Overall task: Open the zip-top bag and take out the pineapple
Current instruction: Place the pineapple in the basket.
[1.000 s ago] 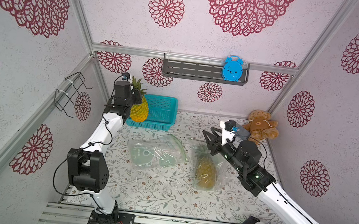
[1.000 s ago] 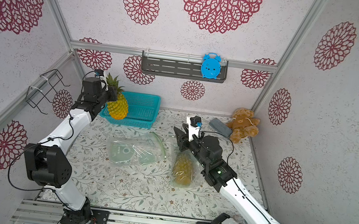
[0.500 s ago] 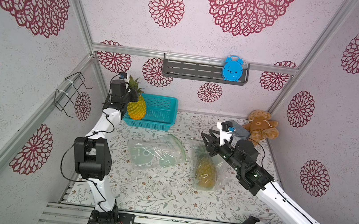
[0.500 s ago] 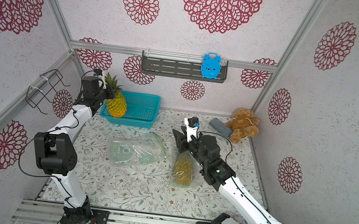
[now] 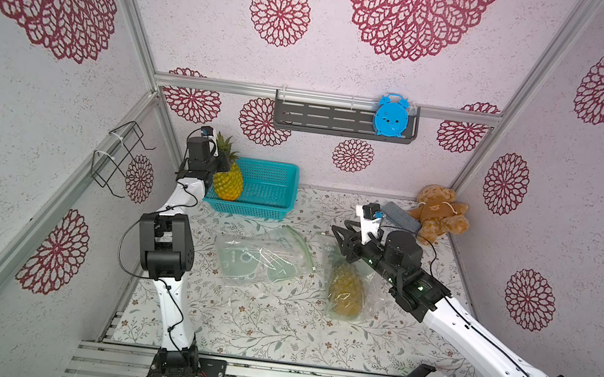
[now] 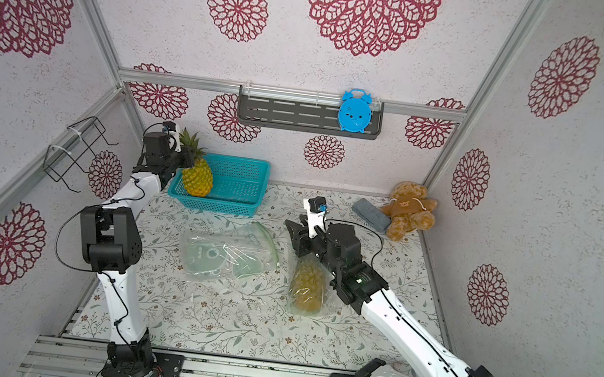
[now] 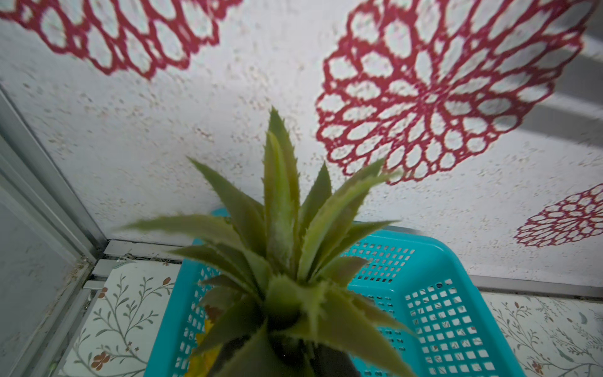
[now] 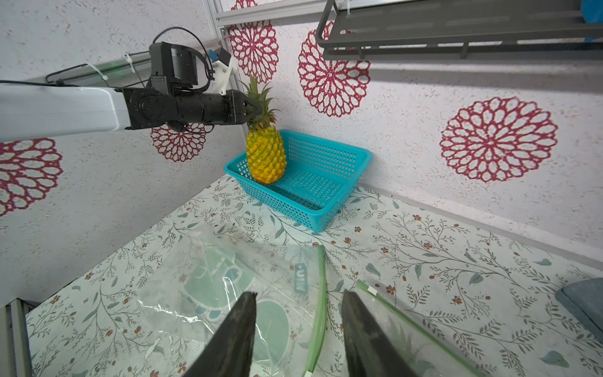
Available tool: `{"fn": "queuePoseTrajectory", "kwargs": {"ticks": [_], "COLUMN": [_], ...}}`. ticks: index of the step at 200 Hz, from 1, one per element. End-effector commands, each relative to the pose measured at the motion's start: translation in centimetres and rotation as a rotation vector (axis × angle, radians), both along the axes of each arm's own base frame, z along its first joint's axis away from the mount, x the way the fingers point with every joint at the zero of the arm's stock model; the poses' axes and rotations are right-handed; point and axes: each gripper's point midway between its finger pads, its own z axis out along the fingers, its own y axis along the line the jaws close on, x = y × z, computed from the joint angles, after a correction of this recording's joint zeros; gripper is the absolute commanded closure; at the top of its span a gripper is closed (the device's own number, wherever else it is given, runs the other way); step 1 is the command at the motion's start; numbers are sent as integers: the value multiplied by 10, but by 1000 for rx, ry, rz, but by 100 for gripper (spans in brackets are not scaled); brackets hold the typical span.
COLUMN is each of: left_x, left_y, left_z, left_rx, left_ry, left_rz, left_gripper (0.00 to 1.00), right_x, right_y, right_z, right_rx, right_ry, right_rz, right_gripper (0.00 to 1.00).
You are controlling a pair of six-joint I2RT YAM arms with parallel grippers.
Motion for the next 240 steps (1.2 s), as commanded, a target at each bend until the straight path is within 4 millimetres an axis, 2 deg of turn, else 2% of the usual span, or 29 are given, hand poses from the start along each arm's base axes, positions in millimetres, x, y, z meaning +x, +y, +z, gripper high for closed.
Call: {"fn": "queuePoseTrajectory", "kwargs": {"ticks": [1,109,136,145,159,172,196,218,230,240], "left_x": [10,21,21,20,19,17,14,10,5,0], "left_y": [-1,1,2,2,2,1,-1,0,2,5], "left_z": [62,27,23,22,21,23,26,30,38,45], "left_rx": [54,49,41,39,38,37,42,56,59,60], "left_ry": [-192,-162,-161,-160,-157,-160,-163,-156,-160,-163], "left_rz": [-37,-59,-47,-47,-50,-54,-63,-59,-41,-28], "left_gripper": [100,100,100,91,83,65,55,21,10,5], "right_x": [-2,2,1,2,2,3,3,2,2,2], "right_y": [3,13,13,13,13,14,14,12,10,8], "right_z": [27,22,20,18,17,16,15,14,13,13], "right_rx": [60,56,52,51,49,48,48,49,51,49], "right_ry": [-31,13,16,18,21,21,22,20,21,17], "right_rz": [16,42,43,41,41,41,41,35,28,20], "right_gripper": [53,52,52,51,51,51,51,51,50,50]}}
